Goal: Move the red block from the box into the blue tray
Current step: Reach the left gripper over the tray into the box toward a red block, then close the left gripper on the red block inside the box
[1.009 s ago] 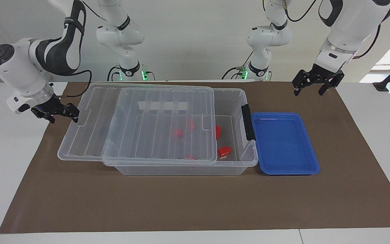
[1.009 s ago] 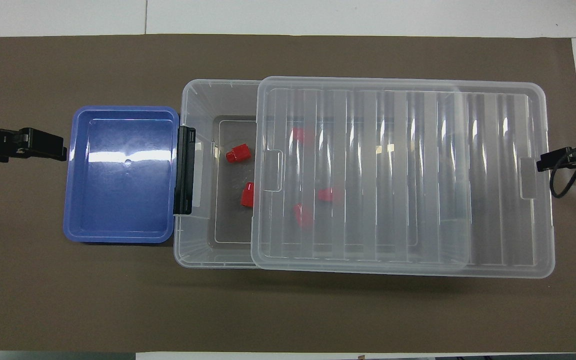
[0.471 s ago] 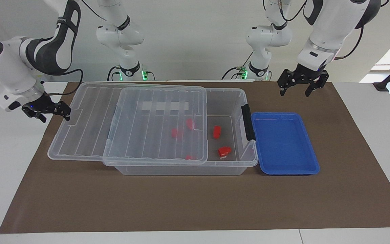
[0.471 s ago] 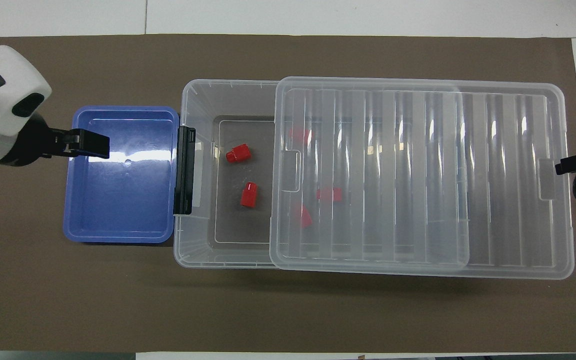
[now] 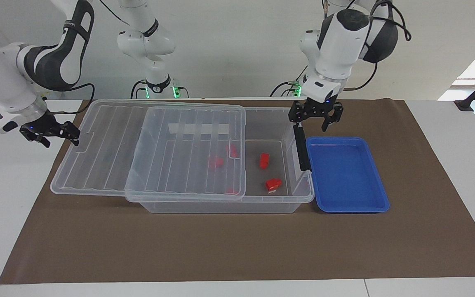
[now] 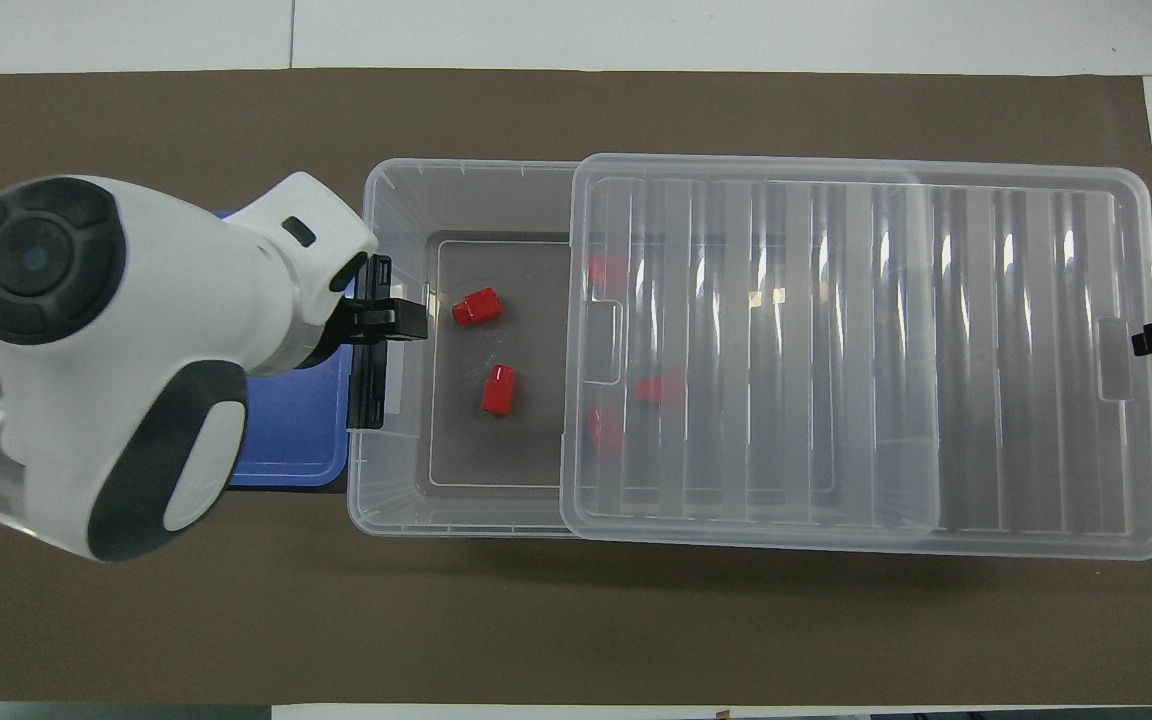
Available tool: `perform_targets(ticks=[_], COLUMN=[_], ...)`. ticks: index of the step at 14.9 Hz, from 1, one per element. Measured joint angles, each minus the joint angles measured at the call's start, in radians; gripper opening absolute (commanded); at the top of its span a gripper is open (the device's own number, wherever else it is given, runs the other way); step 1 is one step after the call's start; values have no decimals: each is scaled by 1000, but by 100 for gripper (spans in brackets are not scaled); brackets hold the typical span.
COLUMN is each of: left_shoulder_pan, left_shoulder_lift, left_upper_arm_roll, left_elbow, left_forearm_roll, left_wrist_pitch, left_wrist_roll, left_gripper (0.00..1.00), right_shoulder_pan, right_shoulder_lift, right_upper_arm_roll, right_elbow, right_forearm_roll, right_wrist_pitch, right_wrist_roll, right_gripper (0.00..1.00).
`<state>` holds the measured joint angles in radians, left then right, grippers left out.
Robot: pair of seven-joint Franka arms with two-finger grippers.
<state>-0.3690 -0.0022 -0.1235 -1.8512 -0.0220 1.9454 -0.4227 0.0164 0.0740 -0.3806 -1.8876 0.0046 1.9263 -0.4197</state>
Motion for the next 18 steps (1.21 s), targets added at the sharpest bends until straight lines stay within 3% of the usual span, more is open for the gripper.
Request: perform_targets(ticks=[5,10,13,15,18], left_shoulder_pan=[-101,-129,-142,-150,-153], left_shoulder_lift=[94,141,165,191,214], left_upper_arm_roll=[0,1,1,1,1], left_elbow=[-93,-185,-243,-250,-255], left_forearm_roll=[0,0,0,0,0], left_wrist_pitch=[166,302,399,455,496], left_wrist_roll=[-109,-118,-121,-135,-140], left_gripper=[100,100,100,88,85], right_shoulder_pan=[-1,8,9,14,19], right_shoulder_lift=[0,3,13,15,16], right_upper_arm_roll=[-11,0,55,100,168], right_elbow=[0,18,109,166,245], right_forearm_roll=[-3,-5,-5,-5,-5], right_wrist_pitch=[0,-19,-116,-171,-263], right_wrist_roll=[-5,2,78,137,226], right_gripper=[100,100,100,100,100])
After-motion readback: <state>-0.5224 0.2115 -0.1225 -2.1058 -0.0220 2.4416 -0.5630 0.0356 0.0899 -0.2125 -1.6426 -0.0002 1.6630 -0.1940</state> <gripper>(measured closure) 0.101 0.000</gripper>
